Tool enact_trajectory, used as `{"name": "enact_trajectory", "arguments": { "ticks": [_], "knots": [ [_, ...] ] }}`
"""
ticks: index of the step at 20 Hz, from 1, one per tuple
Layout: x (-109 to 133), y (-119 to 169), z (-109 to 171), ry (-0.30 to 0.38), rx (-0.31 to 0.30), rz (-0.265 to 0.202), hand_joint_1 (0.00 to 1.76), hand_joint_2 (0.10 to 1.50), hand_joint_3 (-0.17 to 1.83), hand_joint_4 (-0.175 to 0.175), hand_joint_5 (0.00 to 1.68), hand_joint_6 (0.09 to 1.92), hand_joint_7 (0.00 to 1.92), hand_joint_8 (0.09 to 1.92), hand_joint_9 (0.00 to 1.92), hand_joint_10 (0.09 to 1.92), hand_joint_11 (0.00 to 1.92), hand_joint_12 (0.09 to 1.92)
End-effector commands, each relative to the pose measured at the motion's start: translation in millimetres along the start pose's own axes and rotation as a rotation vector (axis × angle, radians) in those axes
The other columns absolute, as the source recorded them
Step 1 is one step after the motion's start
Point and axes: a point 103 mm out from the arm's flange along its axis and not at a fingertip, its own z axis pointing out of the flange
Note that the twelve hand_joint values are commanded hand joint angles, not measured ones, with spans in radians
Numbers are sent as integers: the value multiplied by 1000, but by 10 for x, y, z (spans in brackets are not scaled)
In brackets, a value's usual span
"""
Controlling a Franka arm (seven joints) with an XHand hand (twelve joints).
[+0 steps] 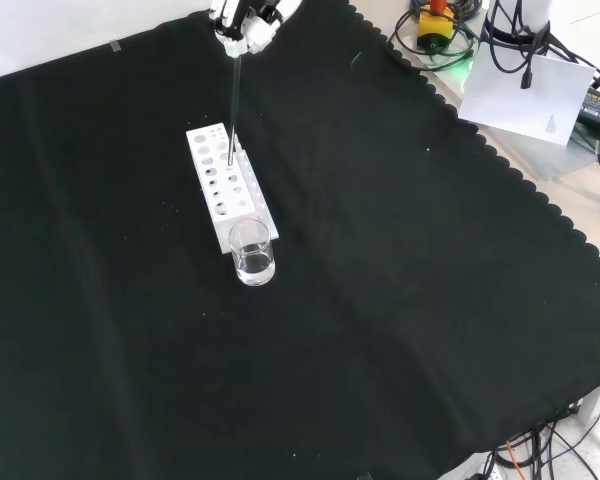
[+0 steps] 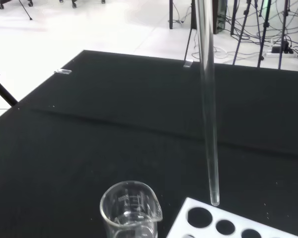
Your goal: Put the glass rod back on the white test tube rack.
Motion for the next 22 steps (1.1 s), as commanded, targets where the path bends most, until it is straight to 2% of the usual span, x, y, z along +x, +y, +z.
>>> {"name": "enact_trajectory", "arguments": {
  "ticks": [1,7,13,15,17,22],
  "knots": [
    [-34,-51,74,1,12,-5,1287,1181,-175,-175,1073,582,1017,1290,1514,1173,1597,922],
    [84,-58,152,0,23,-8,1288,1181,-175,-175,1073,582,1018,1289,1514,1174,1597,923],
    [245,-60,241,8,30,-36,1288,1181,-175,-175,1073,581,1018,1288,1514,1174,1597,923],
    [257,-55,282,-8,33,-45,1288,1180,-175,-175,1073,581,1018,1288,1514,1174,1597,923],
    [248,-40,316,8,31,-65,1288,1181,-175,-175,1073,581,1018,1288,1514,1174,1597,923],
    [205,-16,378,-1,46,-54,1287,1180,-175,-175,1074,581,1019,1287,1514,1174,1597,923]
  ]
}}
